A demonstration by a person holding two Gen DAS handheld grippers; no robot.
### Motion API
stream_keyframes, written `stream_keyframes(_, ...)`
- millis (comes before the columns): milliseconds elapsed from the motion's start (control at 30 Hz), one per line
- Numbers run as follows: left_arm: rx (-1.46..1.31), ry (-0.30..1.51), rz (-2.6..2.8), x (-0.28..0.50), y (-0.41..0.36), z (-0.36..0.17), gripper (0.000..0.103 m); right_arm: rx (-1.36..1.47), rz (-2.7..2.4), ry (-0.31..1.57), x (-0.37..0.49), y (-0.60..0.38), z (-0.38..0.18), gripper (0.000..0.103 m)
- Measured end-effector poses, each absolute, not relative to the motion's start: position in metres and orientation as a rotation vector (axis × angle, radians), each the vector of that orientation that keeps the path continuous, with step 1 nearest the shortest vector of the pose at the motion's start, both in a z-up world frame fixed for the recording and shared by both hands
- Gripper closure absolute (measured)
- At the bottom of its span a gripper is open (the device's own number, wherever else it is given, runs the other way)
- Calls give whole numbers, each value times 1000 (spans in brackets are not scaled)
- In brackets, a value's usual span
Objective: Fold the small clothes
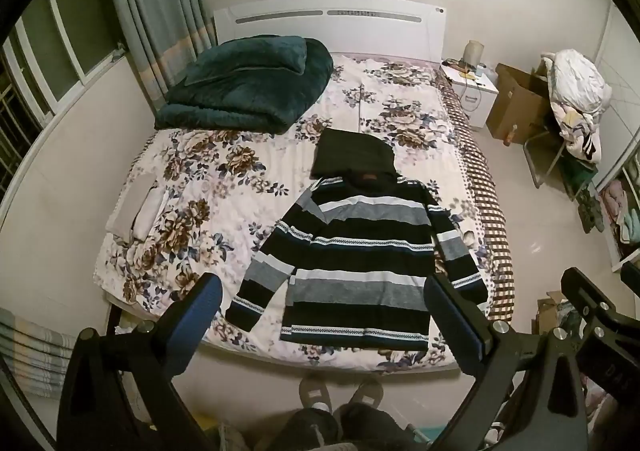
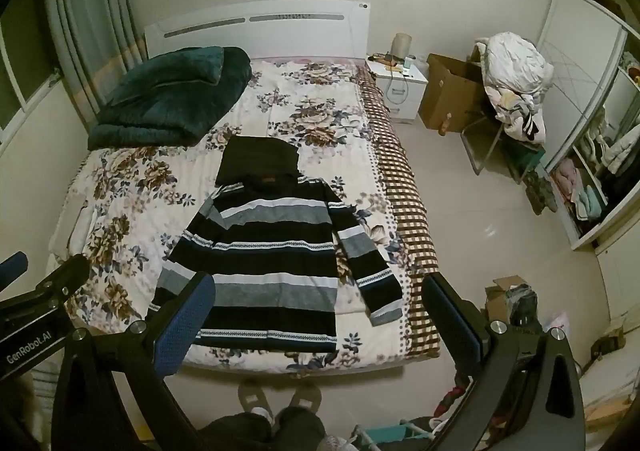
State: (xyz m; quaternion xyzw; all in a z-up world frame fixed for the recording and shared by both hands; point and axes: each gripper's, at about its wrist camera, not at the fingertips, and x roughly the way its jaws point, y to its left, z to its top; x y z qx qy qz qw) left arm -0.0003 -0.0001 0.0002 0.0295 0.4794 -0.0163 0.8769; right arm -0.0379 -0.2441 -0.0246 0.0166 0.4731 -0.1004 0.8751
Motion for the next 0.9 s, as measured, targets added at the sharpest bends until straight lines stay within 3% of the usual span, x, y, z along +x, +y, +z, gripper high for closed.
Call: stream_keyframes(900,58,992,-35,-1,0,0,0,35,-211,978,-40,-245,-21,0)
